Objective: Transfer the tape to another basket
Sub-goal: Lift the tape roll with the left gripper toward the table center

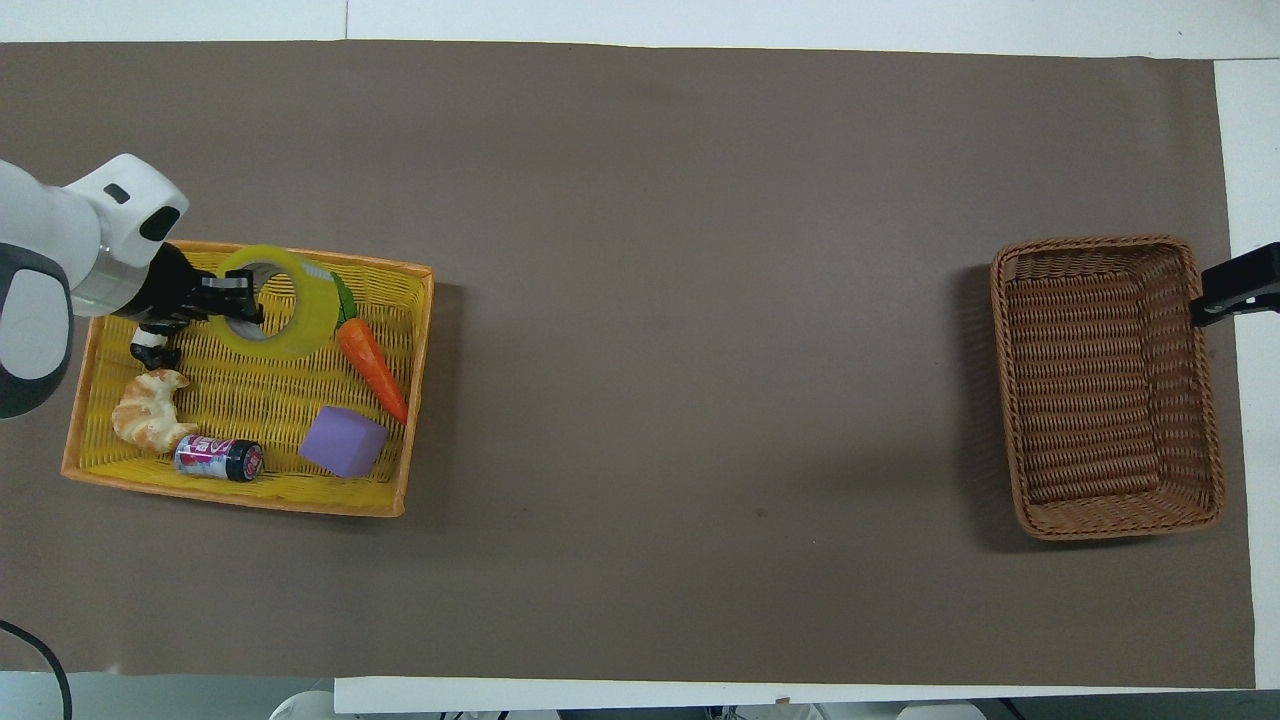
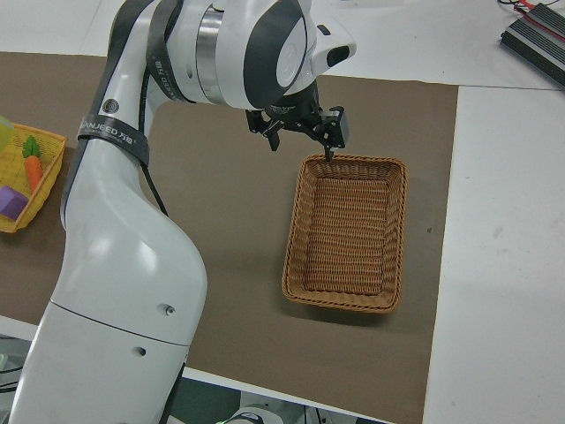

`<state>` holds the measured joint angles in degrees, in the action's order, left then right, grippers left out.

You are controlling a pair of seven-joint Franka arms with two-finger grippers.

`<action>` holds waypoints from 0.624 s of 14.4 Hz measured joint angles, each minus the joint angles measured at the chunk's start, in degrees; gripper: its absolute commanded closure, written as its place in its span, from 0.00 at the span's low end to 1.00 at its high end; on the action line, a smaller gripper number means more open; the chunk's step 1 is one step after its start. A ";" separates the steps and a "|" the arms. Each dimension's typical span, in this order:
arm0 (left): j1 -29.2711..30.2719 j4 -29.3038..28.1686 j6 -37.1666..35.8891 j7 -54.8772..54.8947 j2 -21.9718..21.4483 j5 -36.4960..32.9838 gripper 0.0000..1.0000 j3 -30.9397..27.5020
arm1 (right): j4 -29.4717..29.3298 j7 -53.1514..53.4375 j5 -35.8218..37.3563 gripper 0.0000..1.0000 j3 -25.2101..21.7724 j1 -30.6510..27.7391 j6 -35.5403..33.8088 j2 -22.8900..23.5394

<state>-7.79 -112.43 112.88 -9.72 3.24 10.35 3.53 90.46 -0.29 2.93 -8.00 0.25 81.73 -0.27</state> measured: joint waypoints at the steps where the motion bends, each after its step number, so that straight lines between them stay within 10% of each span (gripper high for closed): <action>1: -2.45 0.45 -0.01 -2.39 0.54 2.29 1.00 0.09 | 0.00 0.00 0.00 0.00 0.00 0.00 0.00 0.00; 9: -18.59 1.68 2.48 -15.67 1.22 13.20 1.00 0.38 | 0.00 0.00 0.00 0.00 0.00 0.00 0.00 0.00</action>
<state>-26.37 -110.75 115.36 -25.40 4.46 23.55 3.91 90.46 -0.29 2.93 -8.00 0.25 81.73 -0.27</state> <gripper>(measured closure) 0.780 0.000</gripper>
